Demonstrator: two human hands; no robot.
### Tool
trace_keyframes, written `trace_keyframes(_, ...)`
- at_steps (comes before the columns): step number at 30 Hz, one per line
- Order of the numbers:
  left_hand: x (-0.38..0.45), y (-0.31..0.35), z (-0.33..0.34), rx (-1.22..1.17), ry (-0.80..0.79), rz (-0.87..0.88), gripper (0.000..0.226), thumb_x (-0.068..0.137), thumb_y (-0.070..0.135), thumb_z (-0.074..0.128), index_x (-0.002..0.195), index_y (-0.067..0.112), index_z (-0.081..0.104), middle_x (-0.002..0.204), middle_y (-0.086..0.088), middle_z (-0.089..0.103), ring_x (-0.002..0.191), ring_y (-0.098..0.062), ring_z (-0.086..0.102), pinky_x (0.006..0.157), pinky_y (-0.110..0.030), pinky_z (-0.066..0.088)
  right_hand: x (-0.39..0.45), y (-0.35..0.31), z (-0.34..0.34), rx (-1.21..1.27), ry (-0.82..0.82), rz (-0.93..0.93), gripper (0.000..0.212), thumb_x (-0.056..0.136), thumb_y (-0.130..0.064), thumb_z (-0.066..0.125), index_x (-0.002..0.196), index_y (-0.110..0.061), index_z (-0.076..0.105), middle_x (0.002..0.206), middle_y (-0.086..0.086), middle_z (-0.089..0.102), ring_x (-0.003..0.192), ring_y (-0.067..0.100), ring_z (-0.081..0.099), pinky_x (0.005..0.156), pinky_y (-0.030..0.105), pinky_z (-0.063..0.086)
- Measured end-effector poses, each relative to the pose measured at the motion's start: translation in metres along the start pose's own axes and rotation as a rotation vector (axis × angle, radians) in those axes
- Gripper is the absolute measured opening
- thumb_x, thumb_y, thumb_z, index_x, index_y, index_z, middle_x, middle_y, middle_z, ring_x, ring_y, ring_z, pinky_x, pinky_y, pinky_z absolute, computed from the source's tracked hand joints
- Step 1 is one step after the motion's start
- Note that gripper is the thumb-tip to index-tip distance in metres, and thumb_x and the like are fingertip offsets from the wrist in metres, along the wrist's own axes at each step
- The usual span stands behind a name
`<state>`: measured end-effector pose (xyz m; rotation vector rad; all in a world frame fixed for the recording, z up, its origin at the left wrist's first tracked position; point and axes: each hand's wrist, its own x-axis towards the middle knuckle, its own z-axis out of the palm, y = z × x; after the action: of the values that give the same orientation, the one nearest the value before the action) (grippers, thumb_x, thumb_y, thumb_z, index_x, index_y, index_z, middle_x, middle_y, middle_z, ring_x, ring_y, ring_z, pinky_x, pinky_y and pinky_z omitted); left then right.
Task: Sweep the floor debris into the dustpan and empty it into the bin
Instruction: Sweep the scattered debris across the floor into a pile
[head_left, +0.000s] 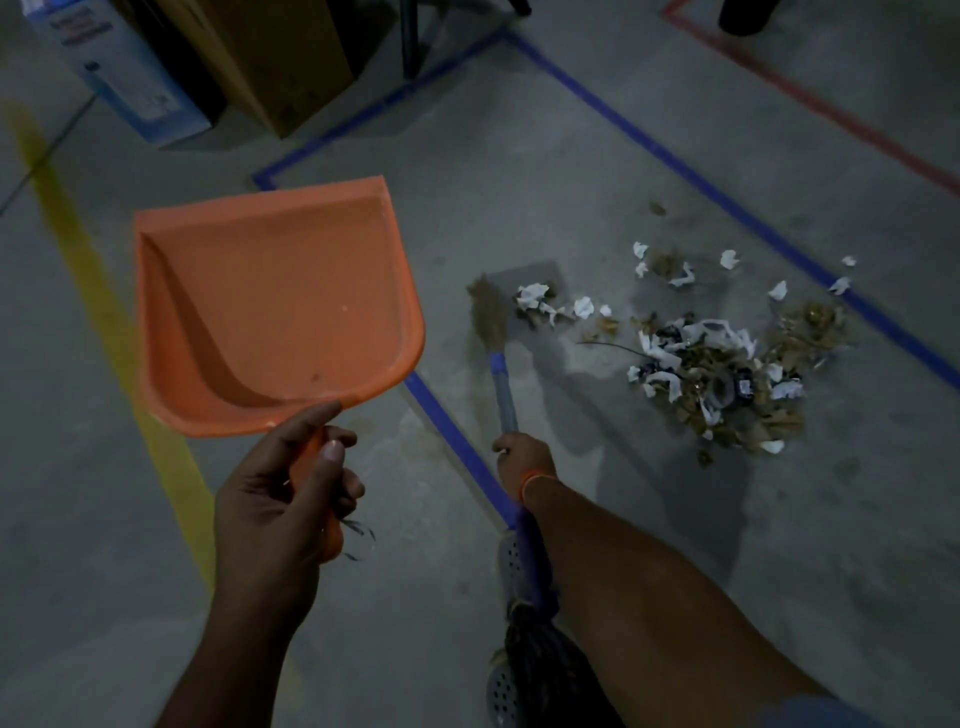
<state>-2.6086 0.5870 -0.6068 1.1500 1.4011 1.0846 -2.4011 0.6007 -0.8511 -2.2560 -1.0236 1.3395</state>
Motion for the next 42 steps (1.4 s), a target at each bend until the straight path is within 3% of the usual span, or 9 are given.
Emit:
trace_keyframes(4,0.029,0.014,0.019,-0.023,-0.039,-0.014,0.03,0.099,0.001,0.057,0.125,0.011,0.068,0.097,-0.004,0.07,0.061,-0.017,0.059,0.054,-0.023,0.047,0.007,0.035,-0.039,0.101,0.088,0.173,0.026,0.085,-0.007,0.052,0.098,-0.018,0.071,0.103,0.011,0.067,0.093,0.032,0.065,0.083,0.033,0.056)
trace_keyframes(14,0.09,0.067,0.085,-0.017,-0.163,0.02,0.031,0.098,0.0,0.059,0.126,0.009,0.068,0.09,-0.002,0.07,0.059,-0.014,0.06,0.049,-0.019,0.044,-0.003,0.078,-0.113,0.193,0.323,0.353,0.02,0.089,-0.011,0.052,0.097,-0.02,0.068,0.101,0.018,0.068,0.088,0.036,0.065,0.078,0.039,0.057)
trace_keyframes(19,0.115,0.088,0.104,-0.001,-0.241,0.076,0.031,0.099,0.002,0.059,0.123,0.018,0.071,0.096,-0.011,0.071,0.061,-0.016,0.062,0.054,-0.024,0.048,-0.005,0.056,-0.118,0.265,0.335,0.286,0.021,0.092,-0.012,0.05,0.099,-0.024,0.066,0.098,0.014,0.068,0.085,0.031,0.064,0.071,0.031,0.052)
trace_keyframes(24,0.143,0.099,0.114,-0.004,-0.258,0.096,0.031,0.099,-0.001,0.058,0.128,0.007,0.066,0.091,-0.009,0.068,0.059,-0.014,0.062,0.052,-0.023,0.049,0.012,0.035,-0.117,0.321,0.255,0.229,0.034,0.089,-0.01,0.051,0.081,-0.043,0.059,0.095,0.012,0.069,0.083,0.031,0.066,0.075,0.04,0.058)
trace_keyframes(28,0.171,0.105,0.125,-0.02,-0.326,0.089,0.032,0.099,-0.001,0.057,0.128,0.008,0.066,0.098,-0.011,0.07,0.061,-0.016,0.062,0.053,-0.024,0.05,0.015,0.022,-0.108,0.355,0.201,0.268,0.029,0.087,-0.012,0.051,0.082,-0.039,0.06,0.101,0.015,0.069,0.09,0.036,0.065,0.078,0.038,0.057)
trace_keyframes(33,0.214,0.108,0.142,-0.033,-0.441,0.085,0.031,0.099,0.0,0.057,0.127,0.011,0.066,0.097,-0.008,0.069,0.061,-0.016,0.06,0.054,-0.024,0.05,0.015,0.029,-0.094,0.411,0.317,0.417,0.035,0.084,-0.012,0.053,0.069,-0.044,0.055,0.099,0.014,0.07,0.086,0.033,0.067,0.075,0.036,0.058)
trace_keyframes(42,0.312,0.141,0.132,-0.089,-0.541,0.068,0.031,0.1,0.001,0.056,0.126,0.014,0.068,0.1,-0.01,0.068,0.063,-0.016,0.059,0.055,-0.025,0.05,0.019,-0.052,-0.105,0.447,0.514,0.47,0.025,0.089,-0.009,0.053,0.089,-0.032,0.064,0.096,0.011,0.07,0.081,0.026,0.066,0.074,0.033,0.057)
